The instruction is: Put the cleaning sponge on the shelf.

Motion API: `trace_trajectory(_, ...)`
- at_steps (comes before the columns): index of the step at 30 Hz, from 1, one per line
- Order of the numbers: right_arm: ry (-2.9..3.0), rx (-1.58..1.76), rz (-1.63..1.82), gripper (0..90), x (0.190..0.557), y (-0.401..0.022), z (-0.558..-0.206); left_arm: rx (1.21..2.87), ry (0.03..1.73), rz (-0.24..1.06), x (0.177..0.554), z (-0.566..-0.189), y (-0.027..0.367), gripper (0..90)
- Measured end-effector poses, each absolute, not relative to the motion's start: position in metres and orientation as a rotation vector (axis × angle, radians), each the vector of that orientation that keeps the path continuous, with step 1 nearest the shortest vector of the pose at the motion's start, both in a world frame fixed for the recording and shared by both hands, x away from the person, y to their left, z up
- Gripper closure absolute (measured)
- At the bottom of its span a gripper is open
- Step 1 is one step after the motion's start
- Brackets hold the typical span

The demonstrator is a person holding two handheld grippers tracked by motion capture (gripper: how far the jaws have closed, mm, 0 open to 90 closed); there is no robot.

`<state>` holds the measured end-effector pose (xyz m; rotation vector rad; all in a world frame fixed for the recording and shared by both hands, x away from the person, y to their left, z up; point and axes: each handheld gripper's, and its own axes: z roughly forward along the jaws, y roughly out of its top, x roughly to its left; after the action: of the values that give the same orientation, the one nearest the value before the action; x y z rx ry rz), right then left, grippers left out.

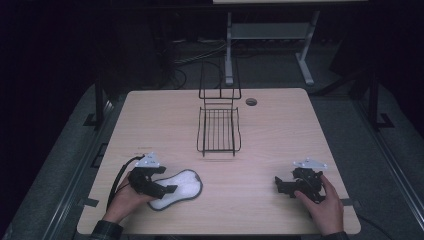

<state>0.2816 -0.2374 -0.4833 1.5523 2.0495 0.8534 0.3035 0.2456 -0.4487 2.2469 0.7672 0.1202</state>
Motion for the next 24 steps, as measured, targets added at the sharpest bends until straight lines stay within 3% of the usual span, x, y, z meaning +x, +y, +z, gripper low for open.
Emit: trace_trajectory(24, 2.05, 1.552, 0.853, 0.0, 0.282, -0.237, -0.483, 2.318, 0.709, 0.05, 0.304, -0.462, 0.233, 12.7)
